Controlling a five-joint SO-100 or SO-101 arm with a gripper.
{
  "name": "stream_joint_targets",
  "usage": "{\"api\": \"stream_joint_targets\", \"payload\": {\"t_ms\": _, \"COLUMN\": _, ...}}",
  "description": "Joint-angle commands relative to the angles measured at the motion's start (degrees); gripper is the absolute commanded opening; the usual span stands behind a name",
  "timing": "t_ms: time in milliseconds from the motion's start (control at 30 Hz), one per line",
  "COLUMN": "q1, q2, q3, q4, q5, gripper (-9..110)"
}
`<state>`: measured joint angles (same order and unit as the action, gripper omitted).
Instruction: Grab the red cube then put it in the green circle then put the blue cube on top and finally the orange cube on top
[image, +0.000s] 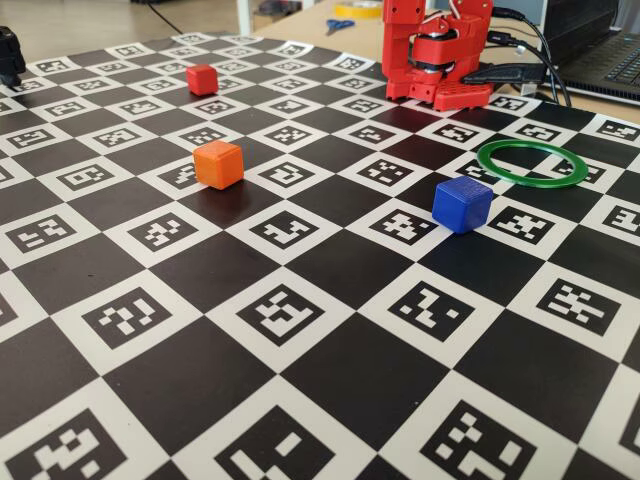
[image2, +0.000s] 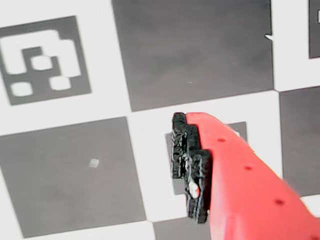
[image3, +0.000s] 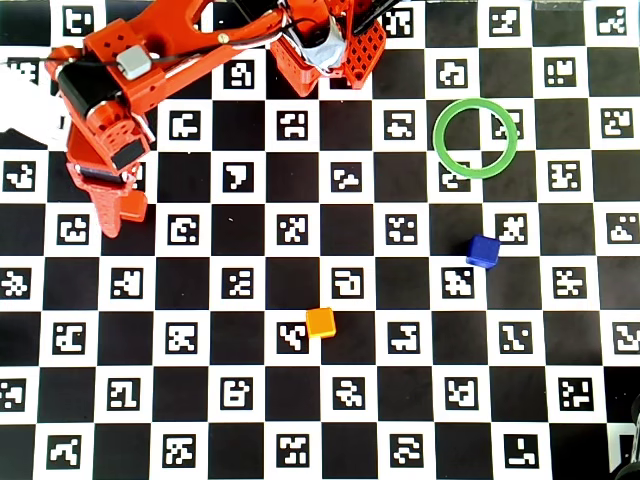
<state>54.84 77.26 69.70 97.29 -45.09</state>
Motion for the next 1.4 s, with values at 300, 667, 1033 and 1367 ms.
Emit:
{"api": "stream_joint_targets", "payload": {"t_ms": 300, "q1": 2.02, "q2": -0.79, "q3": 11.78, "q4": -15.64, "q5": -2.90, "gripper": 46}}
{"api": "stream_joint_targets", "payload": {"t_ms": 667, "q1": 3.08, "q2": -4.92, "q3": 14.33, "q4": -22.85, "q5": -2.64, "gripper": 46}}
{"api": "stream_joint_targets", "payload": {"t_ms": 1033, "q1": 2.20, "q2": -6.33, "q3": 17.23, "q4": -26.72, "q5": -1.85, "gripper": 45}}
{"api": "stream_joint_targets", "payload": {"t_ms": 1367, "q1": 1.58, "q2": -7.38, "q3": 17.84, "q4": -29.71, "q5": -0.88, "gripper": 44}}
